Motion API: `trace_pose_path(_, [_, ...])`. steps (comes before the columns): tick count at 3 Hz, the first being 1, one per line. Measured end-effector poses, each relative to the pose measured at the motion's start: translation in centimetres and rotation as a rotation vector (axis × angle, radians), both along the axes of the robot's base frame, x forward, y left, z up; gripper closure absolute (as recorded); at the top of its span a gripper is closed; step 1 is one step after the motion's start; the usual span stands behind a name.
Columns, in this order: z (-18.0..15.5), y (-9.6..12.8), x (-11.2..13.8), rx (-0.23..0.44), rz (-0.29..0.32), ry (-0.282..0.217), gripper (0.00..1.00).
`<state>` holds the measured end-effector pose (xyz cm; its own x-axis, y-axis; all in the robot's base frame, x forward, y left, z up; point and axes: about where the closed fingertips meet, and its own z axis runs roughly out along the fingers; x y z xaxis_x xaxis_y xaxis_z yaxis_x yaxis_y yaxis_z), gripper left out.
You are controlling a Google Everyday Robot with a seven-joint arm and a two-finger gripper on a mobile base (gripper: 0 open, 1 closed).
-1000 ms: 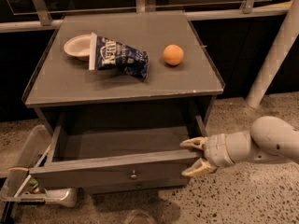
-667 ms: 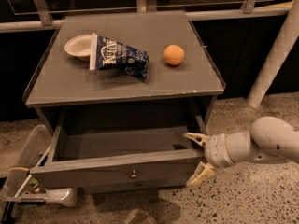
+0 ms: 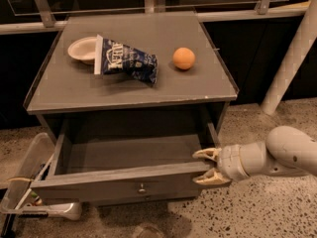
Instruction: Open top drawer
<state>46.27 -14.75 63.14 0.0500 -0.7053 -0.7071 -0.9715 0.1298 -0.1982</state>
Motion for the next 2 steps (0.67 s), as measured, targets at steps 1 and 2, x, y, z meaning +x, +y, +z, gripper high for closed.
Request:
trace_pose_path(1, [-0.11, -0.32, -0.86, -0.008, -0.014, 0.01, 0.84])
trace_pose_path(2, [0.09, -0.29, -1.08, -0.008, -0.014, 0.01, 1.0])
